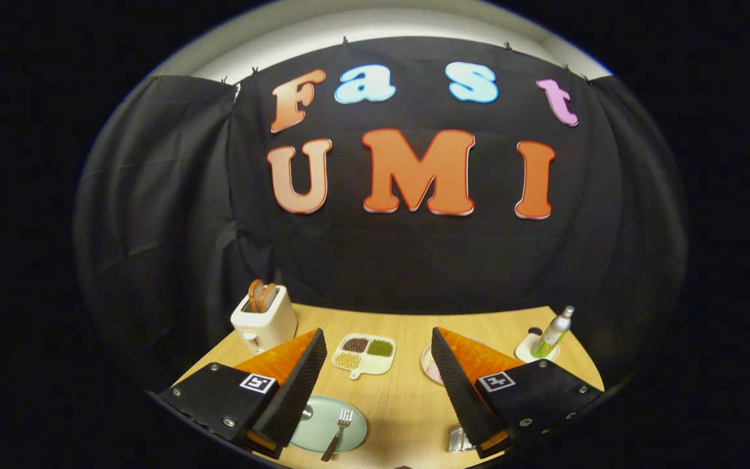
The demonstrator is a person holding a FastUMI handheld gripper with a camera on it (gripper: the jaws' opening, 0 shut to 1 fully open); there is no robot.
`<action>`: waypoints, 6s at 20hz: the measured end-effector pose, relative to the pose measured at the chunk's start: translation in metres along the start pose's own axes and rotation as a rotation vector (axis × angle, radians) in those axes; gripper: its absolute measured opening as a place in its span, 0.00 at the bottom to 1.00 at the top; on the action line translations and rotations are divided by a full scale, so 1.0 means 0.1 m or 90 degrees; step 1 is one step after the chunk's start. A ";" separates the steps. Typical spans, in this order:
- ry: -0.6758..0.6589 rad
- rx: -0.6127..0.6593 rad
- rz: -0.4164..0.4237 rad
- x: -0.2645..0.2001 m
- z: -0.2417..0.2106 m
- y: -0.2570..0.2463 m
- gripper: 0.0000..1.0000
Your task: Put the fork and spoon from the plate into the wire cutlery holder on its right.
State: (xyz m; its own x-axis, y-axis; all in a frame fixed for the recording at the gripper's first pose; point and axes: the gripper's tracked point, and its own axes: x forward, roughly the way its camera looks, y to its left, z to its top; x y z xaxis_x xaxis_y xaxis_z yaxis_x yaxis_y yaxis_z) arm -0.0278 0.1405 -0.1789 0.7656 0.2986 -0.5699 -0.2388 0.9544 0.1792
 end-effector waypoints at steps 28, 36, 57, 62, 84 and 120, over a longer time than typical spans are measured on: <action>0.705 0.084 -0.055 0.65 -3.15 0.77 0.42; 0.707 0.093 -0.121 0.61 -3.25 0.73 0.12; 0.509 0.147 -0.082 0.01 -2.33 -0.28 0.05; 0.504 0.166 -0.110 -0.31 -2.36 -0.75 0.05; 0.545 0.123 -0.170 -0.76 -2.46 -1.87 0.08; -0.266 0.003 -0.054 -0.21 0.51 -0.54 0.86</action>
State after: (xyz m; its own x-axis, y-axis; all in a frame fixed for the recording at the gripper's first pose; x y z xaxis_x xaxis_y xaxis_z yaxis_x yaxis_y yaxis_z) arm -0.0010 0.0824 -0.1357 0.9589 0.1919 -0.2091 -0.1624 0.9752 0.1504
